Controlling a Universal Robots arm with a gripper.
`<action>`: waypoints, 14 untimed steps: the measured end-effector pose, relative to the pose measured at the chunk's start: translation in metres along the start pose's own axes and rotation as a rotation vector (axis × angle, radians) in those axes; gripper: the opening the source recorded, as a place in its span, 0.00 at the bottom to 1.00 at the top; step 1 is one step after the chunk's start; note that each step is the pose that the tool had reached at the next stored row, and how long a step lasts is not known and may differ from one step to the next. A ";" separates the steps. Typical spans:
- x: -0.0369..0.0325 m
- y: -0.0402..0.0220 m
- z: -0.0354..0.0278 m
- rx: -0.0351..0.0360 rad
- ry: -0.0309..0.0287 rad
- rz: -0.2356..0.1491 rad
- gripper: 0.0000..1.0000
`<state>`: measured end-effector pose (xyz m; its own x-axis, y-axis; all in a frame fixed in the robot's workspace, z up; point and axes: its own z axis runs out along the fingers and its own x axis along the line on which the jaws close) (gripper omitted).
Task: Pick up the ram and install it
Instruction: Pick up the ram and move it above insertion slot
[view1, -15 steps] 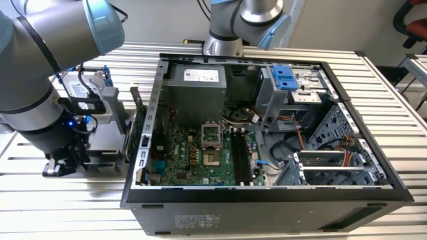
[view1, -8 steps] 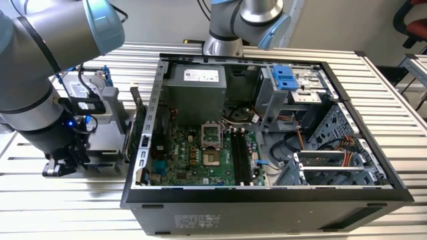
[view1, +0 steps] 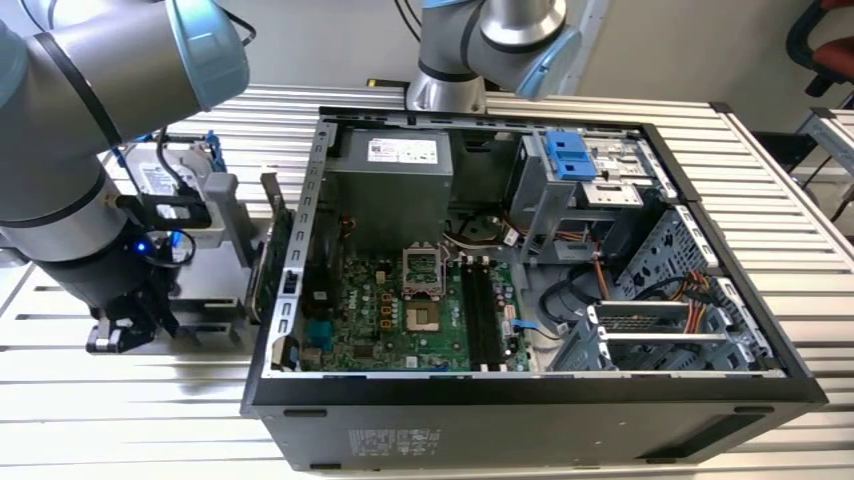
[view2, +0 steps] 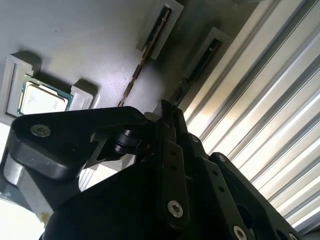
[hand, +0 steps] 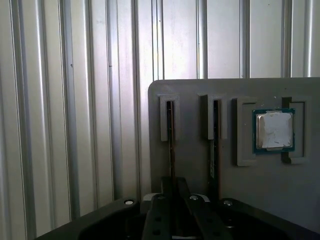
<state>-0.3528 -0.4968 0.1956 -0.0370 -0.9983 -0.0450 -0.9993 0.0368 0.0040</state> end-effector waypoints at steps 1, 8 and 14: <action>0.0000 0.0000 0.0000 0.0000 0.0000 0.000 1.00; 0.0000 0.0000 0.0000 0.0000 0.0001 0.000 0.00; -0.0002 0.0000 -0.0050 0.0000 0.0001 0.000 0.00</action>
<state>-0.3528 -0.4968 0.2006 -0.0370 -0.9983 -0.0449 -0.9993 0.0369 0.0040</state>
